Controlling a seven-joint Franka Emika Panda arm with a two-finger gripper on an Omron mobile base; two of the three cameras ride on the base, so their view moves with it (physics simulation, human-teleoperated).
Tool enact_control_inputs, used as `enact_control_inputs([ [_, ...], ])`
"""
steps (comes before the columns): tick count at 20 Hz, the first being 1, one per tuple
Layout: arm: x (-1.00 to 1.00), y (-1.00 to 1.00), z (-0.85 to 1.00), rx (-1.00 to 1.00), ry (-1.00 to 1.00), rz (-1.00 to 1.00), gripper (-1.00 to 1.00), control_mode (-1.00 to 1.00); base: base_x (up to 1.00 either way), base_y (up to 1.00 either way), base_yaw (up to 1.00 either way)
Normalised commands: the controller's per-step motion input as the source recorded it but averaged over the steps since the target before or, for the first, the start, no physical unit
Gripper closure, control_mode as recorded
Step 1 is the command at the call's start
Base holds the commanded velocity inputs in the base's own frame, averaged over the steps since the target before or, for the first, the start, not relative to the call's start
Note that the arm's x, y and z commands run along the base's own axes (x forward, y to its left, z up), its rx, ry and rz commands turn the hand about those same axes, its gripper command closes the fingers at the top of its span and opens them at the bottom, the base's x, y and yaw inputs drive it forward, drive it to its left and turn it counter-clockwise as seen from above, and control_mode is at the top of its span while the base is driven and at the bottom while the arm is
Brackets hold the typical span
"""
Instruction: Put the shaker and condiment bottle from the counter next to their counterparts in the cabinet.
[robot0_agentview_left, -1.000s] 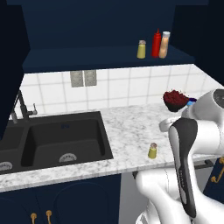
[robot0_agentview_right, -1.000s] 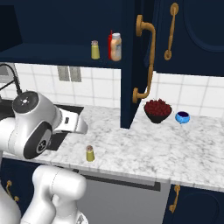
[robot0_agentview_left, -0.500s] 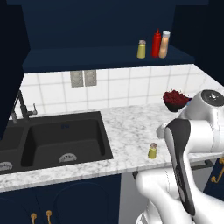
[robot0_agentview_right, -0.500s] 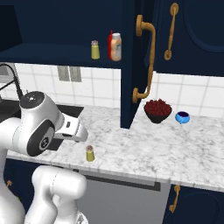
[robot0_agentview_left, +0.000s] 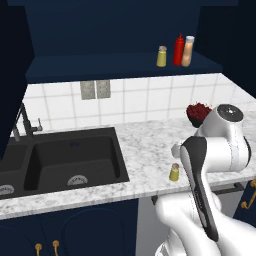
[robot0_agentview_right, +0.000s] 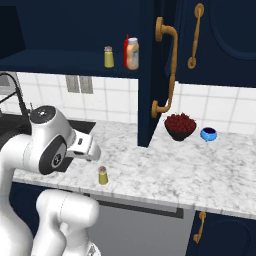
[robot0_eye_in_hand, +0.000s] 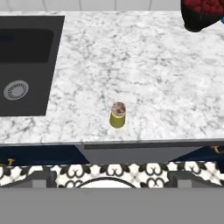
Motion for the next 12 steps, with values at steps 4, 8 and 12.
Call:
enact_control_inputs([
  [4,0.42,0.0,-0.15,0.0,-0.14,0.0,-1.0,-1.0,0.0,0.0,0.0],
  [8,0.21,0.0,-0.22,0.0,-0.05,0.0,-1.0,-1.0,0.0,0.0,0.0],
  [12,0.0,0.0,-0.36,0.0,0.0,-0.01,-1.0,-1.0,0.0,0.0,0.0],
])
